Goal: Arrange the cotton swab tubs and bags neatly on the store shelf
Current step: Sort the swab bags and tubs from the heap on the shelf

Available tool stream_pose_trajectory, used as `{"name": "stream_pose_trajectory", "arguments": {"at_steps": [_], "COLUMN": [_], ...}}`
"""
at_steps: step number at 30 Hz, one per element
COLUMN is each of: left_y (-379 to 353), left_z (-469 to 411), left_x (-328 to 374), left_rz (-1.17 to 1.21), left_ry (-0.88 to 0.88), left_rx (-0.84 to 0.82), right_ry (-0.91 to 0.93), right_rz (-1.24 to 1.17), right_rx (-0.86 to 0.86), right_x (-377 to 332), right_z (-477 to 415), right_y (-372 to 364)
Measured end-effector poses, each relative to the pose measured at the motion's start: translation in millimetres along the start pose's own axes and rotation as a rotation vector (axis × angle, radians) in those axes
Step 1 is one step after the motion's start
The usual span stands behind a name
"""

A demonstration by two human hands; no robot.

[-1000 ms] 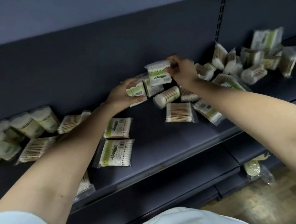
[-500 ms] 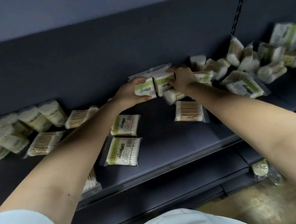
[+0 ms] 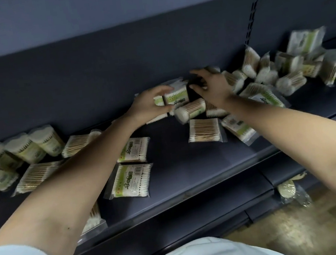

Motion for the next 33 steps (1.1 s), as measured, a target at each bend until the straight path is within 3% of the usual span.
{"name": "stream_pose_trajectory", "arguments": {"at_steps": [4, 8, 10, 20, 33], "left_y": [-36.0, -67.9, -78.6, -101.8, -88.9], "left_z": [-9.8, -17.6, -21.2, -32.5, -19.2], "left_x": [25.7, 32.9, 33.3, 24.2, 11.5], "left_rz": [0.019, 0.019, 0.035, -0.121, -0.135], "left_ry": [-0.071, -0.086, -0.068, 0.033, 0.09], "left_rx": [-0.12, -0.188, -0.196, -0.205, -0.196], "right_ry": [-0.059, -0.137, -0.126, -0.054, -0.05], "right_rz": [0.089, 0.19, 0.208, 0.381, 0.359], "right_rx": [0.02, -0.314, -0.389, -0.369, -0.346], "right_x": [23.8, 45.7, 51.4, 65.7, 76.8], "right_z": [1.6, 16.5, 24.9, 28.9, 31.5], "right_y": [23.1, 37.4, 42.1, 32.1, 34.2]}}
Point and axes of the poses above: each hand's wrist, its own z-axis away from the middle knuckle, its own y-axis out of the back of the hand, x = y × z, the point moved 2 cm from there along -z, towards the middle knuckle, and after that the axes turned 14 degrees about x, right-handed, at the moved point
